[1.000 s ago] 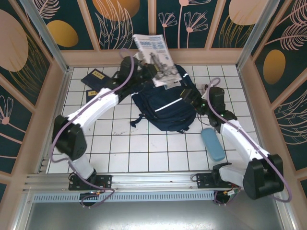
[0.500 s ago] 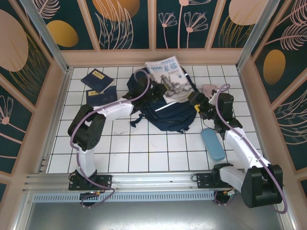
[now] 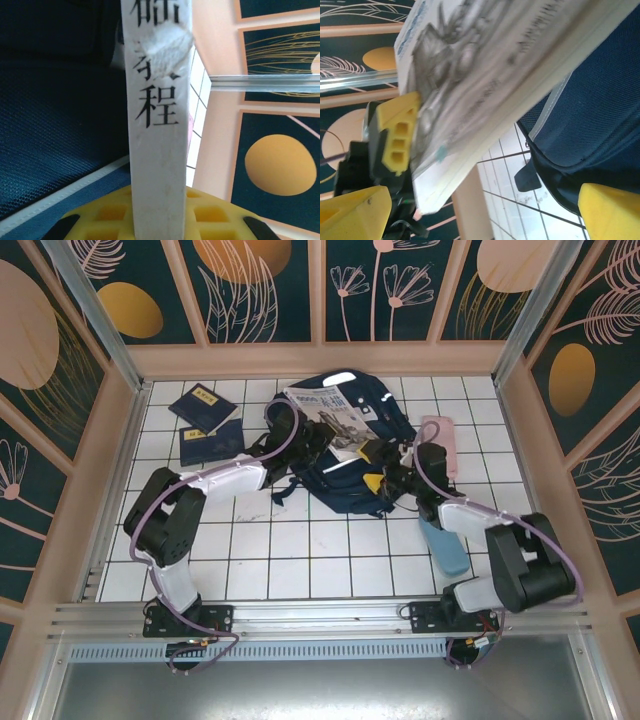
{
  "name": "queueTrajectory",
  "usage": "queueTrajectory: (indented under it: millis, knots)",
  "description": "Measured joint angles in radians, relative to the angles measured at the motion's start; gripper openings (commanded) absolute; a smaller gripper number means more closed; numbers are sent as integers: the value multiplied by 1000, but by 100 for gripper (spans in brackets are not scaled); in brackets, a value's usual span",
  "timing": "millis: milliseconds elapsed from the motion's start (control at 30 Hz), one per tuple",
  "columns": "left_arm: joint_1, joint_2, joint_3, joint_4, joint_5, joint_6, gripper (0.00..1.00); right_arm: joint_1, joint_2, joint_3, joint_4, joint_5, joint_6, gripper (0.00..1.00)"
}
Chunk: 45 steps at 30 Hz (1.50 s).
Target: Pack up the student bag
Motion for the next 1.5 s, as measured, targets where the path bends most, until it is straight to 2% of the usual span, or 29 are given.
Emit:
queueTrajectory:
  millis: [400, 533, 700, 800, 967, 1067, 1300, 1433, 1500]
  knots:
    - [0, -26, -46, 2, -16, -72, 4, 11, 190, 20, 311, 54, 308, 90]
    - [0, -27, -50, 3, -18, -78, 4, 14, 222, 20, 358, 83, 394, 83]
    - [0, -30, -55, 3, -18, -83, 5, 14, 262, 35, 418, 96, 454, 60]
    - [0, -31, -55, 11, -18, -92, 5, 20, 297, 56, 446, 93, 480, 52]
    - [1, -34, -55, 14, -19, -93, 5, 31, 344, 69, 500, 89, 514, 47]
    - [1, -34, -55, 15, -19, -94, 5, 31, 354, 69, 518, 90, 530, 39]
    - [1, -38, -55, 19, -19, -93, 8, 31, 366, 69, 550, 90, 539, 38]
    - [2, -44, -55, 21, -18, -92, 12, 31, 366, 69, 555, 90, 535, 30]
    - [2, -51, -55, 21, -18, -86, 13, 31, 366, 69, 556, 89, 531, 21]
